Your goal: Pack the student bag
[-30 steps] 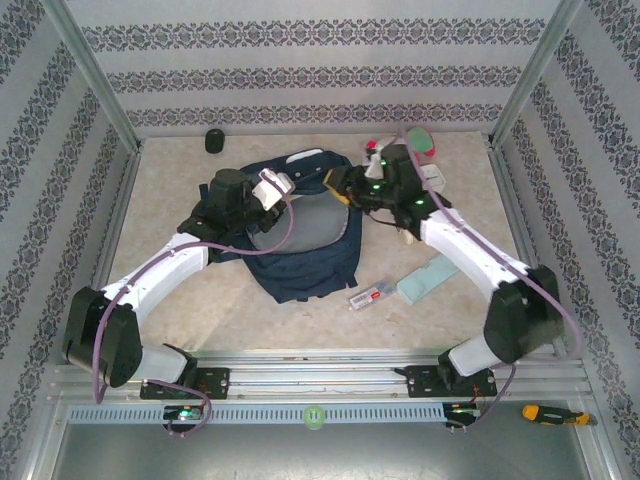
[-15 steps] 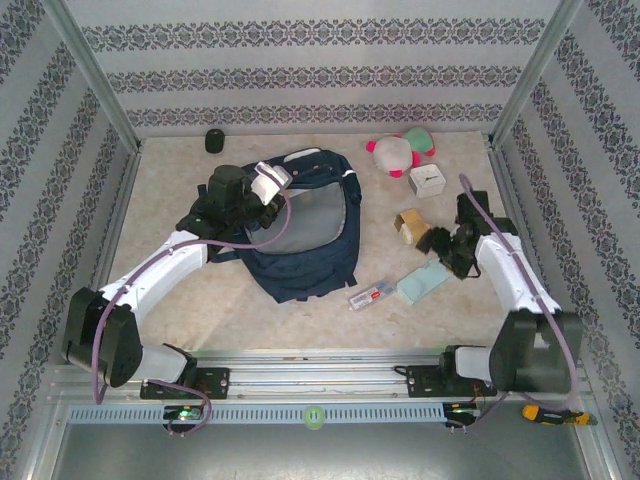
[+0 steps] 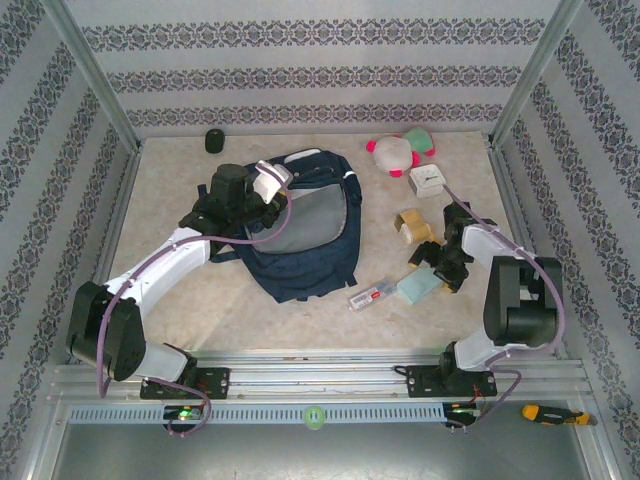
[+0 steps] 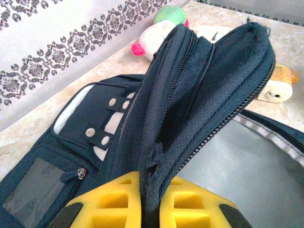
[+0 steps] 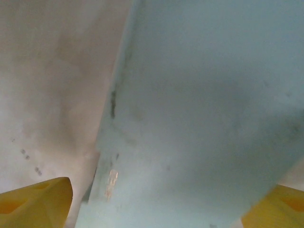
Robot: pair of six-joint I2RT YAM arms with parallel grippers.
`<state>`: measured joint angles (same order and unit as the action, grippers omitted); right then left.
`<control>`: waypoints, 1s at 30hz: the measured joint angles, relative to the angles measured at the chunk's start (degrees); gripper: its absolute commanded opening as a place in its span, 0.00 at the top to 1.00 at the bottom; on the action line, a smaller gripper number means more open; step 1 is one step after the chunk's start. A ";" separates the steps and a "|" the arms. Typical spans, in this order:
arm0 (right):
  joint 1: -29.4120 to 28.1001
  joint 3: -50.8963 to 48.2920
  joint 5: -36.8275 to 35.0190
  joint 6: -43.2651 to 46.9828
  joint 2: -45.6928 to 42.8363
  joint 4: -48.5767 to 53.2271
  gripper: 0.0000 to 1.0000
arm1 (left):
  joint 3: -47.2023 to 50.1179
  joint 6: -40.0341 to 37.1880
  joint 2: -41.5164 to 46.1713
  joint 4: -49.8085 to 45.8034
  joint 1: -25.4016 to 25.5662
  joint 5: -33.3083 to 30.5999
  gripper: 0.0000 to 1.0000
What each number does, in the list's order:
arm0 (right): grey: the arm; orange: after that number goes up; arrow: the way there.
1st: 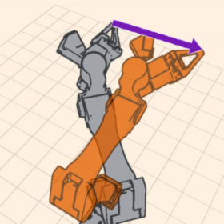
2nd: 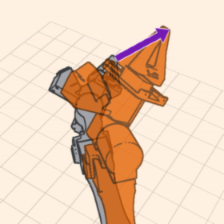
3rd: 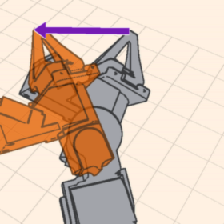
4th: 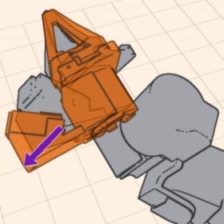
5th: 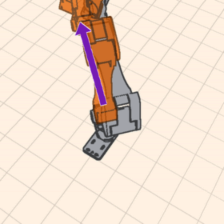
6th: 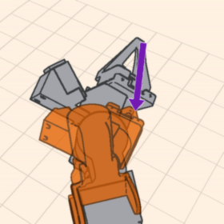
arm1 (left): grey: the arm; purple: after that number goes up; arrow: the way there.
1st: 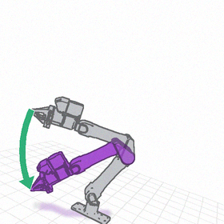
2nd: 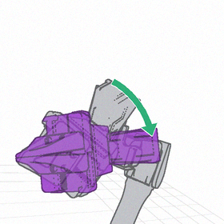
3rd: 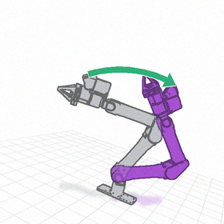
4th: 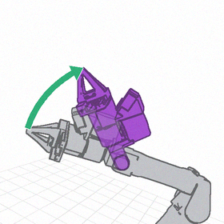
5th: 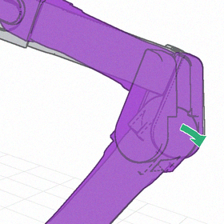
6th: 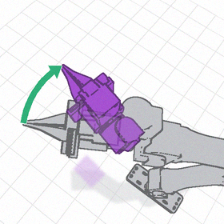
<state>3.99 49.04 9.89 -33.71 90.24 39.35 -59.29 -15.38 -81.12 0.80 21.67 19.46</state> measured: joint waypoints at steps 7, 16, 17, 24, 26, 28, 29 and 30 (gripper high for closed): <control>0.02 2.10 -1.81 -0.26 2.21 1.90 0.36 | 0.00 0.11 0.00 0.00 0.00 0.00 1.00; 1.51 2.67 -3.02 2.08 2.64 0.90 0.42 | 0.00 0.55 0.00 0.00 0.00 0.00 1.00; 1.51 2.80 -3.02 2.32 2.64 0.92 0.45 | 0.00 0.70 0.00 0.00 0.00 0.00 1.00; 1.49 0.66 -2.93 4.24 -5.09 -0.13 0.59 | -0.63 2.67 0.00 -0.17 -0.04 0.48 1.00; 1.38 -0.15 -2.73 4.98 -10.40 0.00 0.60 | -0.96 3.41 0.00 -0.24 -0.04 0.68 1.00; 1.27 -0.61 -2.10 5.60 -15.41 -0.17 0.61 | -1.25 4.22 0.00 -0.31 -0.09 1.07 1.00; 0.96 -0.79 -1.79 5.88 -17.92 -0.20 0.61 | -1.38 4.66 0.00 -0.46 -0.17 1.31 1.00; 0.61 -0.87 -1.46 6.32 -20.20 -0.20 0.62 | -1.57 5.16 0.00 -0.61 -0.33 1.55 1.00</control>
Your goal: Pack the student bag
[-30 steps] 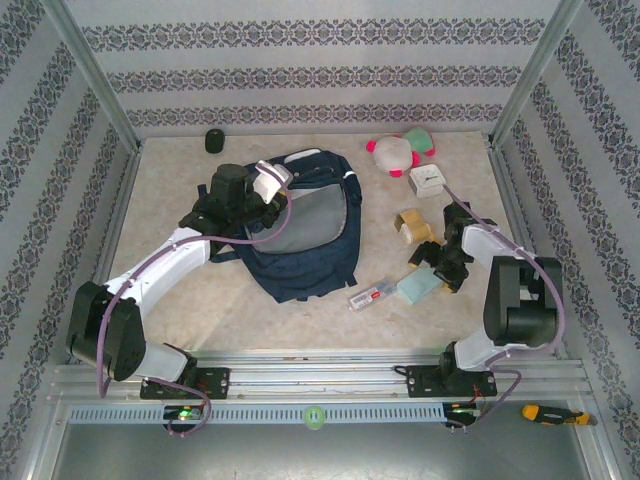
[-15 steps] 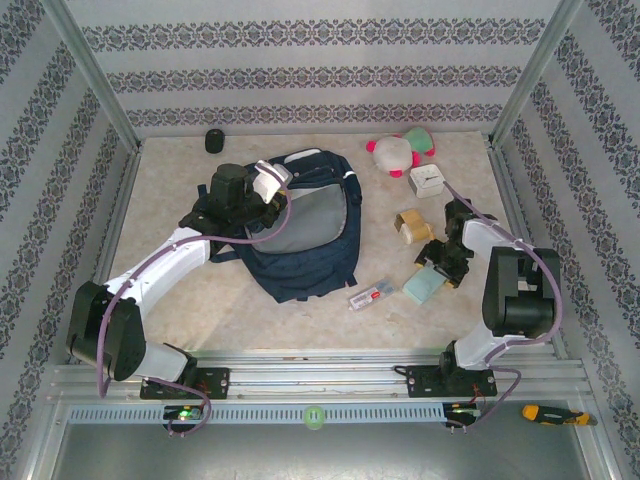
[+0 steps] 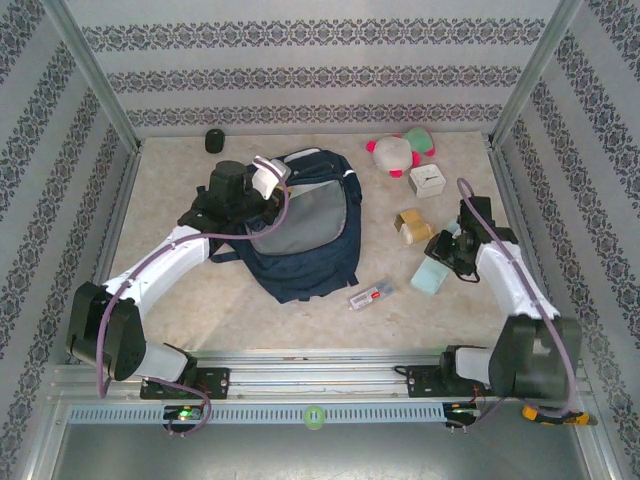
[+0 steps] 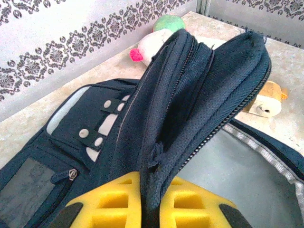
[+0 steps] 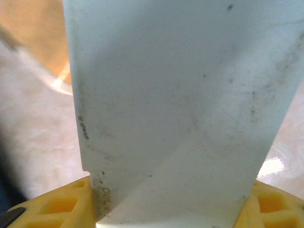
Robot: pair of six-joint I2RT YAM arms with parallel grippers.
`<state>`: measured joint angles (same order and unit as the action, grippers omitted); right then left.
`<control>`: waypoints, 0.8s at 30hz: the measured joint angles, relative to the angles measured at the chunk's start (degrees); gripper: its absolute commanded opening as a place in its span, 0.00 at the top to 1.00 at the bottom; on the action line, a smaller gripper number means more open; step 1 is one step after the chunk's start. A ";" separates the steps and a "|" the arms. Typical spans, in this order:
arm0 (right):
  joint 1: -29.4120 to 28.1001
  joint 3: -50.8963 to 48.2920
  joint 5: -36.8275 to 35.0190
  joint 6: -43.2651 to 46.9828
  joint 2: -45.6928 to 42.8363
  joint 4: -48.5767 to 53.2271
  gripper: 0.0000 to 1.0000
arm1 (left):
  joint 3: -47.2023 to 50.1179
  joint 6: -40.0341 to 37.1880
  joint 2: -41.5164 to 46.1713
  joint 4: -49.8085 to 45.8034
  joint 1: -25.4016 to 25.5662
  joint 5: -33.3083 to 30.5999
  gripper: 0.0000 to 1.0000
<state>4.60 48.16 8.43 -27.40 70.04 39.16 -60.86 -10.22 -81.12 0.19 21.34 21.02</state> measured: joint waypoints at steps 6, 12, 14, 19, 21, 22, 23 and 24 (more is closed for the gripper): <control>-3.34 -1.29 2.25 3.85 -11.58 -1.77 0.64 | -1.88 2.23 -0.33 -2.01 -0.48 1.46 1.00; -9.66 -2.99 7.13 11.23 -18.47 -7.78 0.70 | -3.26 3.28 -0.37 -4.57 -0.85 2.95 1.00; -13.38 -2.99 8.70 15.04 -19.02 -9.84 0.71 | -3.82 3.56 -0.44 -5.16 -0.98 3.30 1.00; -26.58 -2.73 10.36 29.33 -18.34 -12.98 0.72 | -5.07 5.01 -1.46 -5.92 -1.60 4.72 1.00; -32.72 -1.88 10.14 36.26 -16.90 -13.70 0.74 | -5.40 5.55 -1.90 -5.99 -1.60 5.42 1.00; -34.95 -1.42 9.84 39.12 -16.17 -14.08 0.74 | -5.53 5.77 -2.08 -6.12 -1.60 5.70 1.00; -37.35 -0.79 9.22 42.69 -15.17 -14.67 0.74 | -5.79 5.92 -2.25 -6.23 -1.60 6.01 1.00; -39.98 0.04 8.48 46.80 -13.84 -15.50 0.74 | -6.01 6.08 -2.43 -6.23 -1.60 6.21 1.00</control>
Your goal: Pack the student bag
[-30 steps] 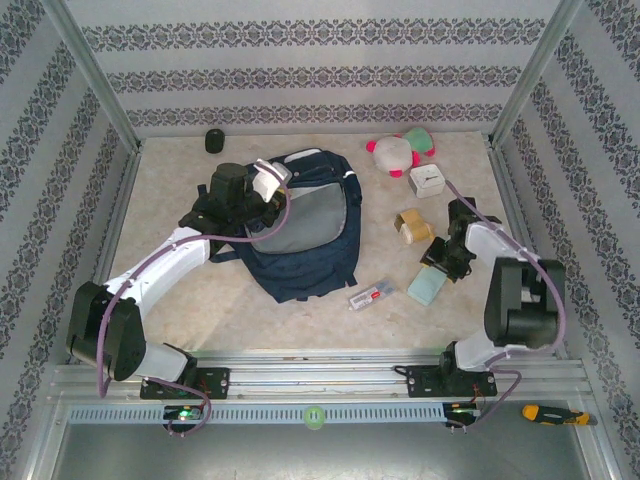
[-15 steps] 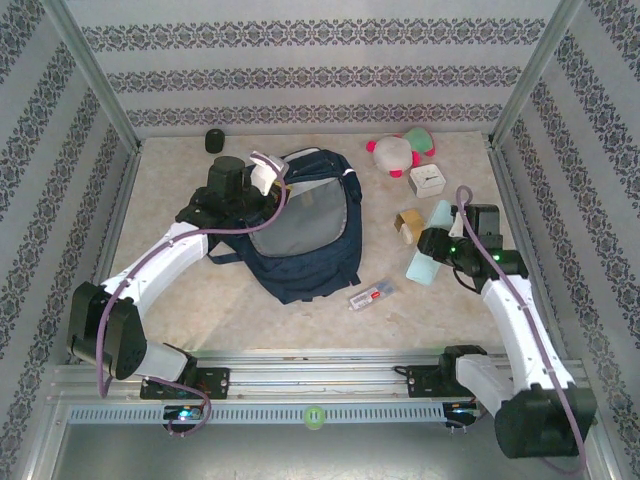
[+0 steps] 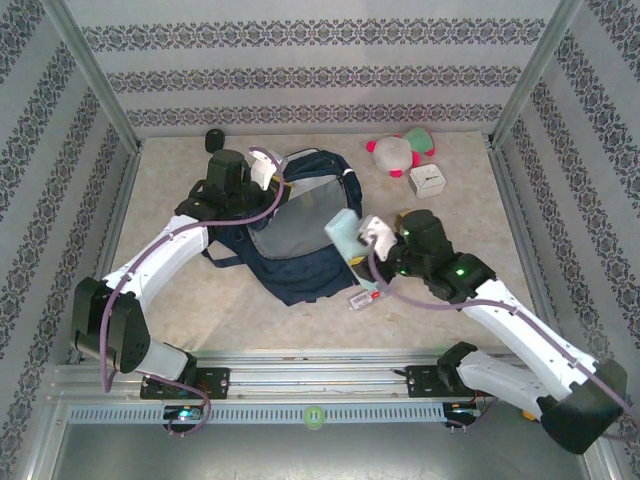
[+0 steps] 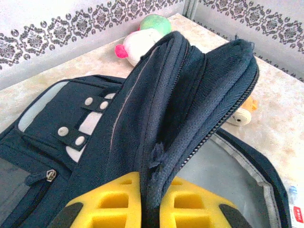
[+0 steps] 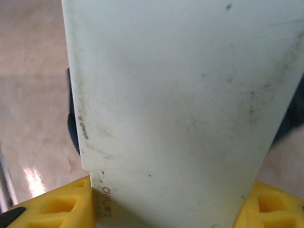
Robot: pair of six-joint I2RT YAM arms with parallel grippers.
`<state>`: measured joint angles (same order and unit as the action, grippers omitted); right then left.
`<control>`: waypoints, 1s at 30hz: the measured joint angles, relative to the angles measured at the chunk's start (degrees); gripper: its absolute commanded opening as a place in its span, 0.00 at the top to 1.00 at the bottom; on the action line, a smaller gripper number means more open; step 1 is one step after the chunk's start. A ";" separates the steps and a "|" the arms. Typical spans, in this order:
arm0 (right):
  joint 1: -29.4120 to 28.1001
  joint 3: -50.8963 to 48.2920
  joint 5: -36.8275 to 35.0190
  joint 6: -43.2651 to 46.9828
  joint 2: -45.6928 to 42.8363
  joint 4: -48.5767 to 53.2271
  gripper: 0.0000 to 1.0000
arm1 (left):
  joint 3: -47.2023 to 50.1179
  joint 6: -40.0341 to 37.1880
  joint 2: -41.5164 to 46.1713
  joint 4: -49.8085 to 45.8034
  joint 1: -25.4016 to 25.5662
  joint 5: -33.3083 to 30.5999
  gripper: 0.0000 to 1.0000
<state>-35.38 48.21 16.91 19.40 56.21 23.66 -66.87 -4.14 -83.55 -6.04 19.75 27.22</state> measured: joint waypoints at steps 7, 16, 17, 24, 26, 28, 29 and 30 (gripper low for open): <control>-6.51 9.94 -6.47 23.50 13.44 -3.48 0.71 | -1.22 0.42 -0.24 -0.90 0.00 1.16 1.00; -5.95 21.11 -10.36 44.19 32.11 -5.07 0.53 | -1.40 1.03 -0.24 -1.09 0.00 1.70 1.00; -5.62 21.66 -10.60 45.68 33.99 -5.01 0.49 | -1.42 1.07 -0.24 -1.07 0.00 1.70 1.00; -3.74 24.83 -12.00 49.24 41.48 -3.85 0.28 | -1.77 1.64 -0.15 -1.22 -0.76 1.73 1.00; -3.39 25.31 -12.20 47.82 41.38 -3.85 0.25 | -1.77 1.66 -0.07 -1.20 -0.81 1.73 1.00; -2.97 25.42 -12.15 46.05 40.94 -4.20 0.22 | -1.77 1.66 0.04 -1.20 -0.87 1.75 1.00; -2.80 25.42 -12.11 44.92 40.61 -4.24 0.21 | -1.77 1.66 0.09 -1.20 -0.96 1.73 1.00; -2.56 25.40 -12.00 43.60 40.15 -4.28 0.20 | -1.77 1.70 0.09 -1.22 -1.07 1.73 1.00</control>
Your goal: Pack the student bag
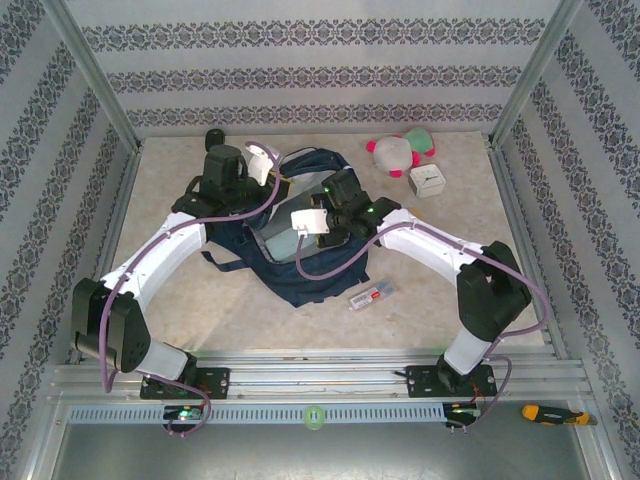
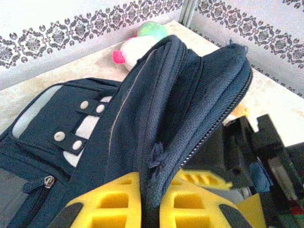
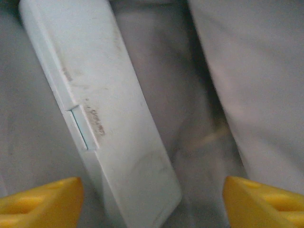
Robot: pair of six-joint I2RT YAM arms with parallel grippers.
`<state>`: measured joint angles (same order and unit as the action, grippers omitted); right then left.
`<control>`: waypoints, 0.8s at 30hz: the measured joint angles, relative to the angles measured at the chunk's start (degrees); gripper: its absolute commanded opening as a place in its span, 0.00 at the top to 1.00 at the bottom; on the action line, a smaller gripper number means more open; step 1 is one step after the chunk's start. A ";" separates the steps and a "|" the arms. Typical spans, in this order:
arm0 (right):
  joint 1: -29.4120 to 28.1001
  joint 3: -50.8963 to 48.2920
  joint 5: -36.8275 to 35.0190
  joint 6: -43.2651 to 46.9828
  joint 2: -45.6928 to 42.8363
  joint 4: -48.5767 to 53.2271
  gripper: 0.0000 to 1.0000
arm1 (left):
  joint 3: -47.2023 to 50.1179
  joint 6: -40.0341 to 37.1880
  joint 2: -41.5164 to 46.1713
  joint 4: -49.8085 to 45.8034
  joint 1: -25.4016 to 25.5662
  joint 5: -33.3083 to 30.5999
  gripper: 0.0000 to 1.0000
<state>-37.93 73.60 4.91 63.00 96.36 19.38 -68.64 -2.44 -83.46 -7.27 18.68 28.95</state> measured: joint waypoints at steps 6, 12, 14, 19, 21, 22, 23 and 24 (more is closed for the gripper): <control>2.27 -1.92 0.50 -14.40 -6.14 -0.74 0.20 | 0.02 0.17 0.15 0.00 -0.07 -0.04 1.00; 5.60 -9.05 0.33 -42.51 -20.57 4.00 0.20 | 1.49 -0.07 1.29 0.02 -0.07 -0.26 1.00; 7.69 -12.22 0.48 -51.06 -25.20 6.71 0.19 | 2.19 -0.11 1.73 0.15 -0.07 -0.24 1.00; 19.30 -18.32 1.07 -66.05 -28.68 13.90 0.18 | 4.17 -0.11 3.17 0.31 -0.07 -0.09 1.00; 23.32 -19.17 0.92 -69.59 -26.95 16.72 0.18 | 4.79 -0.09 3.76 0.31 -0.07 0.00 1.00; 24.48 -19.50 1.03 -70.75 -26.12 17.46 0.17 | 5.05 -0.09 4.07 0.31 -0.07 -0.02 1.00; 25.38 -19.67 1.20 -71.67 -25.27 18.23 0.17 | 5.25 -0.09 4.28 0.31 -0.07 0.00 1.00; 26.36 -19.71 1.57 -72.59 -24.11 19.04 0.17 | 5.38 -0.09 4.46 0.28 -0.07 0.00 1.00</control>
<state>-11.57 53.89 6.48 -9.58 72.25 38.41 -63.26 -2.52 -79.00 -6.98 18.61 28.95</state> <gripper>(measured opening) 0.826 0.101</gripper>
